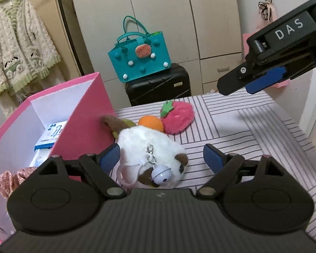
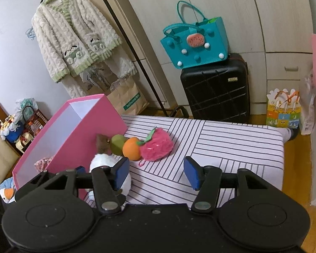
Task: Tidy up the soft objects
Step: 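Move both grippers toward the white plush keychain toy, then grasp the white plush toy with both grippers and lift it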
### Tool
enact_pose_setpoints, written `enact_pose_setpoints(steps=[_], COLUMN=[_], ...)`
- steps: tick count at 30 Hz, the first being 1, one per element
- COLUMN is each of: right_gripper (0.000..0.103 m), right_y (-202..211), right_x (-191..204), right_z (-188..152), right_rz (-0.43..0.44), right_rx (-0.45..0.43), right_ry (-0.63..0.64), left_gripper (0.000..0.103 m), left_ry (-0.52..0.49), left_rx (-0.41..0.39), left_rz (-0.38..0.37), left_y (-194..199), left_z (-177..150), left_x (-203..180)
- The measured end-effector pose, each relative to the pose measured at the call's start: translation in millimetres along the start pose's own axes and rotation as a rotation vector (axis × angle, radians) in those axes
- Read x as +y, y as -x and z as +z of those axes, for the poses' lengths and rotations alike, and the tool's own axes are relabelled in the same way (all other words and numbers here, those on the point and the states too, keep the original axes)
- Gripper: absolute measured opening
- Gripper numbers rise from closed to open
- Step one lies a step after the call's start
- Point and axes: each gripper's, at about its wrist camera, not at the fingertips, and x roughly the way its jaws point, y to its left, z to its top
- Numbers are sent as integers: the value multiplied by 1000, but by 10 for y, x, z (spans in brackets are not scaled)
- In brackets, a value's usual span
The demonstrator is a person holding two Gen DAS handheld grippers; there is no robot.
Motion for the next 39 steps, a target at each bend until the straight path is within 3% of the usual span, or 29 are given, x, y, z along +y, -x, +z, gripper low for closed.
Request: enact_pose_setpoints(steps=[6,12,15,19,22,27,31,32,35,39], right_gripper=[67,72,73,73,73,60,51,39,25,23], right_y=[-285,-567,-710,-885,-952,-897,-737,-704,-590,-491], right_x=[1,141,154,137,135,152,132,118,49,-62], right_z=[-30,-43,-46,-75,-90,-129,-171,-181,-237,-307], right_rz=[146,255,293,337,364,353,317,306,263,254], right_rx=[95,182,225,270,283,273,256,251,234,208], right_ry=[-1,17,4,-39,-74,-115,-169,-183,-219,-246], left_gripper=[89,95,91,76,74,70,70,73,77,85], left_ry=[1,6,52,89,86,115,140,138,159,165], left_rx=[33,3,-9,-2,3,8,32,34,36,25], left_rz=[-9,8,-9,-2,3,-18,-87,-106,-178,-221], left_y=[-108,-127,-109,-108,-136,-106,-53,-39,4,27], left_z=[-40,-115,-109,-92,-92,-75,-66,-67,-84,-140], left_x=[31,-29,20,101,112,175,246,255,302,300])
